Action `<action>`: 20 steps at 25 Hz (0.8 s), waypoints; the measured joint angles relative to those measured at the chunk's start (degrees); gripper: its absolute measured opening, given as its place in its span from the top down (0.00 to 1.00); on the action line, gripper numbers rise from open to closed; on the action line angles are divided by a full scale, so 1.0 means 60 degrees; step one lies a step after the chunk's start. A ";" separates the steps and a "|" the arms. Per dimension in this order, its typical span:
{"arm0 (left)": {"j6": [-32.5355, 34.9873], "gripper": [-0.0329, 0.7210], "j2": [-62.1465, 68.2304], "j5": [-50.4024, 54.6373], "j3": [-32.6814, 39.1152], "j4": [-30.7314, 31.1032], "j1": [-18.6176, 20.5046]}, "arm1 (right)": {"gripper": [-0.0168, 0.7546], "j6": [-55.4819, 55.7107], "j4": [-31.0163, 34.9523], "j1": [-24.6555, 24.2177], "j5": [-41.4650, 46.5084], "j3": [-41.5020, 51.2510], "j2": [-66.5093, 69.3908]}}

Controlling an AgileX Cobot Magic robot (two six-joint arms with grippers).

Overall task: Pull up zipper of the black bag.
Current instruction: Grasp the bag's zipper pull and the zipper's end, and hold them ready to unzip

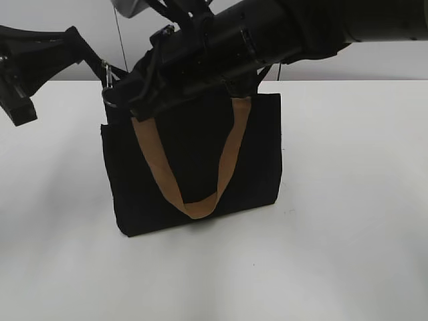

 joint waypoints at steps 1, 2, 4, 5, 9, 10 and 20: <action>0.0000 0.92 0.0000 0.0000 0.0000 0.0000 0.0000 | 0.98 0.0072 0.0000 0.0000 -0.0019 0.0000 0.0000; 0.0000 0.92 0.0000 0.0000 0.0000 0.0000 0.0000 | 0.98 0.0123 0.0000 0.0000 -0.0032 0.0000 0.0000; 0.0000 0.92 0.0000 0.0000 0.0000 0.0000 0.0000 | 0.98 0.0246 0.0000 0.0000 -0.0043 0.0000 0.0000; 0.0000 0.92 0.0000 0.0000 0.0000 0.0000 0.0000 | 0.98 0.0309 -0.0019 0.0000 -0.0043 0.0000 0.0000; 0.0000 0.92 0.0000 0.0000 0.0000 0.0000 0.0000 | 0.98 0.0933 -0.0587 0.0000 -0.0063 0.0000 -0.0032; 0.0000 0.92 0.0000 0.0000 0.0000 0.0000 0.0000 | 0.98 0.1208 -0.0850 0.0000 -0.0075 0.0000 -0.0105; 0.0000 0.92 -0.0213 -0.0014 0.0000 -0.0059 -0.0019 | 0.98 0.3864 -0.2911 -0.0502 -0.0066 -0.0019 -0.0803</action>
